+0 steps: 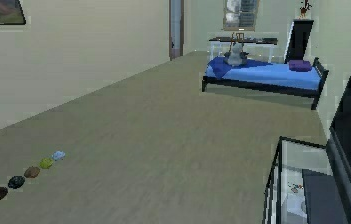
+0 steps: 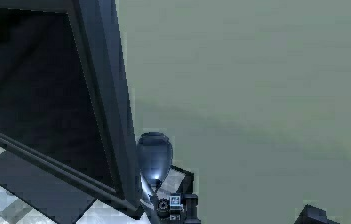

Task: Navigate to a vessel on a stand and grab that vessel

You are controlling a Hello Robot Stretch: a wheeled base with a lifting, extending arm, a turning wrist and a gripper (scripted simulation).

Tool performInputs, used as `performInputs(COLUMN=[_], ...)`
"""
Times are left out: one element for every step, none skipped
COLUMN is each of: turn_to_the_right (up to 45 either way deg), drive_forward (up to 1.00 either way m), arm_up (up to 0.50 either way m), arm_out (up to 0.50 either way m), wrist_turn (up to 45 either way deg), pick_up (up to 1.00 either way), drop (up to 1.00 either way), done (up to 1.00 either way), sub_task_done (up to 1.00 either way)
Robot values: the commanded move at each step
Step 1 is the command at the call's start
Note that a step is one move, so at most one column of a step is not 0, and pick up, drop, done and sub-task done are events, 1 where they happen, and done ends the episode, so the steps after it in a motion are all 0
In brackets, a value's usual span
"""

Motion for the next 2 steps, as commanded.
performInputs(turn_to_the_right=[0.0,0.0], drive_forward=[0.00,0.00], arm_up=[0.10,0.00], arm_out=[0.00,0.00], wrist_turn=[0.0,0.0], pick_up=[0.00,0.00], drop=[0.00,0.00], done=[0.00,1.00], sub_task_done=[0.00,0.00])
